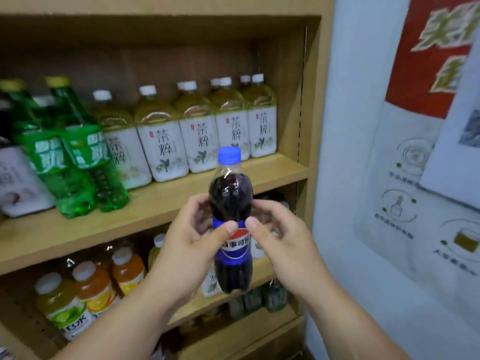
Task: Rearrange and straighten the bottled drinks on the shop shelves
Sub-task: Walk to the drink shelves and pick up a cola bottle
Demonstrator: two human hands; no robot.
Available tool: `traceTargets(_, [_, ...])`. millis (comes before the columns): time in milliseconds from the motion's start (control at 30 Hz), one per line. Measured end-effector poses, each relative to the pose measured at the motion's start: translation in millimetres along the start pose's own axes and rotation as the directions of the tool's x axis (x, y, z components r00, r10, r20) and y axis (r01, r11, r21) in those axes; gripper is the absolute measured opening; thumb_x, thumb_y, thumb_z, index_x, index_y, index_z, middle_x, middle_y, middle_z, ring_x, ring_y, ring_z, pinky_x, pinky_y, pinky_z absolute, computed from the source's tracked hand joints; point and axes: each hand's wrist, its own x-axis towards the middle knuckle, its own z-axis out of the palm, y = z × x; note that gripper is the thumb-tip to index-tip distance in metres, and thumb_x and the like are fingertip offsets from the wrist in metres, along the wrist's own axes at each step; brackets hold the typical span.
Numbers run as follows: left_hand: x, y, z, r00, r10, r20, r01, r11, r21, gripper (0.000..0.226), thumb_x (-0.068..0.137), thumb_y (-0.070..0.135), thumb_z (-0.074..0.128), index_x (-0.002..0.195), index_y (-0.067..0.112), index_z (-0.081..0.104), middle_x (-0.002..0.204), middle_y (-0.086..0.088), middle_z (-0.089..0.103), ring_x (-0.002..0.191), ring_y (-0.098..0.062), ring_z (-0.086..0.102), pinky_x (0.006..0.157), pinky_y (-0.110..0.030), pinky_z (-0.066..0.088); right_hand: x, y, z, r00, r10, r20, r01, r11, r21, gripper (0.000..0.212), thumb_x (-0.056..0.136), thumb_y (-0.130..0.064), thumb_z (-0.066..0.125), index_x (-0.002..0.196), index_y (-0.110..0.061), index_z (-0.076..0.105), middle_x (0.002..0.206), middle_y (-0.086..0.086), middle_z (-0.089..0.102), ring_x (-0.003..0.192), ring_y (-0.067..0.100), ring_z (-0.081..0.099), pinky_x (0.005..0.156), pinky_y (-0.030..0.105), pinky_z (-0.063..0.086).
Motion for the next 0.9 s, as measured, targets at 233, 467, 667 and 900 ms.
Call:
traceTargets(233, [50.6, 98.7, 33.1, 0.984, 0.179, -0.005, -0.179, 0.982, -0.057, 0.032, 0.085, 0.008, 0.071, 0.116, 0.018, 0.064, 0.108, 0.000, 0.077, 0.098, -0.017, 0.075, 0.076, -0.030, 0.060, 43.0, -51.2, -16.0, 0.979, -0.184, -0.089, 0.176, 0.981, -0.085, 0.070, 0.066, -0.054, 0.081, 0.131, -0.043, 0.057, 0.120, -0.020, 0.069, 0.106, 0.006, 0.069, 0.085, 0.032, 0.060])
traceTargets(467, [96.7, 186.2, 62.1, 0.930, 0.351, -0.111, -0.350, 0.936, 0.024, 0.027, 0.090, 0.018, 0.076, 0.115, 0.020, 0.064, 0.105, 0.001, 0.075, 0.095, -0.016, 0.075, 0.076, -0.037, 0.062, 85.6, -123.2, -42.0, 0.887, -0.424, -0.182, 0.377, 0.893, -0.245, 0.074, 0.070, -0.040, 0.091, 0.133, -0.046, 0.052, 0.113, -0.023, 0.068, 0.105, 0.002, 0.066, 0.083, 0.026, 0.058])
traceTargets(667, [136.8, 234.5, 80.1, 0.920, 0.386, -0.067, -0.372, 0.915, 0.154, 0.029, 0.092, 0.027, 0.074, 0.115, 0.029, 0.057, 0.108, 0.004, 0.070, 0.090, -0.012, 0.075, 0.082, -0.043, 0.063, 129.0, -166.8, -58.5, 0.854, -0.473, -0.217, 0.420, 0.873, -0.248, 0.059, 0.083, -0.032, 0.083, 0.133, -0.035, 0.051, 0.113, -0.016, 0.071, 0.102, -0.004, 0.066, 0.081, 0.015, 0.053])
traceTargets(900, [184.5, 260.6, 17.1, 0.723, 0.649, 0.235, -0.355, 0.059, 0.933, 0.068, 0.094, 0.048, 0.063, 0.151, 0.020, 0.040, 0.151, -0.004, 0.047, 0.138, -0.025, 0.042, 0.112, -0.043, 0.036, 185.5, -187.4, -92.8, 0.823, -0.461, -0.331, 0.371, 0.878, -0.301, 0.066, 0.086, -0.031, 0.080, 0.143, -0.027, 0.049, 0.123, -0.007, 0.069, 0.107, 0.010, 0.068, 0.091, 0.031, 0.058])
